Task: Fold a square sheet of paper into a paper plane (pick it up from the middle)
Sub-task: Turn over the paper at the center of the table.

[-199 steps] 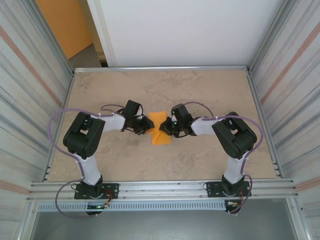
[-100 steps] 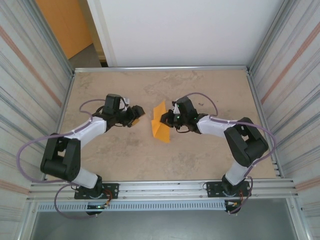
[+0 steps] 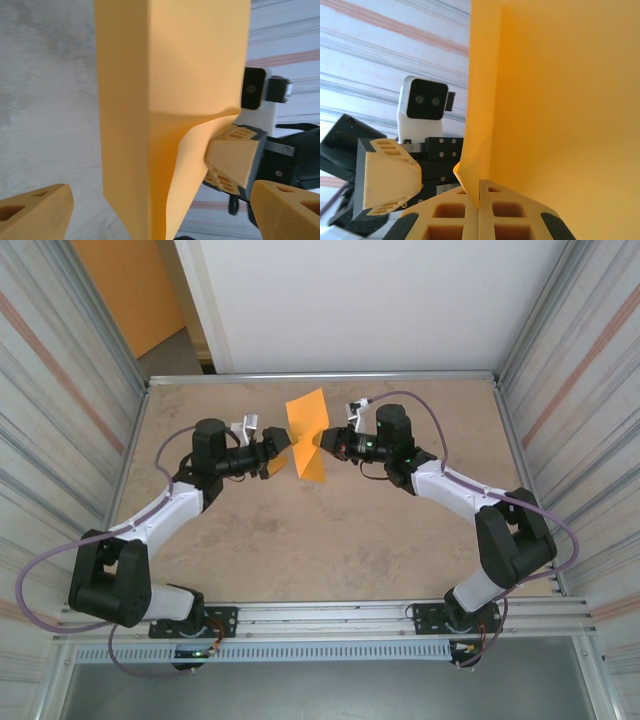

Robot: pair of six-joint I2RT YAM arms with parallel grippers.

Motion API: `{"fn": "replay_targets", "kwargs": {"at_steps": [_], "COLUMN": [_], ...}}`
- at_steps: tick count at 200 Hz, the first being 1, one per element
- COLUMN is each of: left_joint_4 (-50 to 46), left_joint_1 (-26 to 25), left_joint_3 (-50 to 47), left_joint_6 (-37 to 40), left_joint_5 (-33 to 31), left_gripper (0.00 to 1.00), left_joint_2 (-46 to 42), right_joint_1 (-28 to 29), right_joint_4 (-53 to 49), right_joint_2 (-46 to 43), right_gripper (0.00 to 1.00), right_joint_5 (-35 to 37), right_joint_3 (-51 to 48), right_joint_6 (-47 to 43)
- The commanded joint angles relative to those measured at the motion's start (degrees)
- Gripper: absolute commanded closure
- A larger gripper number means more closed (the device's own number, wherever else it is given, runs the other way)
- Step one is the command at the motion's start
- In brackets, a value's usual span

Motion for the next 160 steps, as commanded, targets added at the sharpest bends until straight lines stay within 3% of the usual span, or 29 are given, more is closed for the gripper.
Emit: {"fn": "replay_targets", "kwargs": {"at_steps": [1,98,160], "left_joint_4": [8.14,14.94,8.01], "left_joint_1": [-0.65,-1.79,-1.73], "left_joint_3": [-0.37,0.61,2.24], "left_joint_6": [-4.66,-6.56,-3.10], "left_joint_5": [4.90,7.45,6.77], "left_gripper": [0.09,0.49,0.79], "left_joint_2": [0.26,2.49,2.45], "right_joint_1": [-0.09,-1.06,-1.72], "right_joint_4": [5.00,6.75,0.86], "right_joint_2": [-0.78,-0.39,-1.40], "right_gripper": [0.97,0.94,0.81], "right_joint_5": [-4.41,-5.16,-4.42], "right_joint_3": [1.40,0.05,0.10], "right_joint_6": [4.44,8.65,5.29]}}
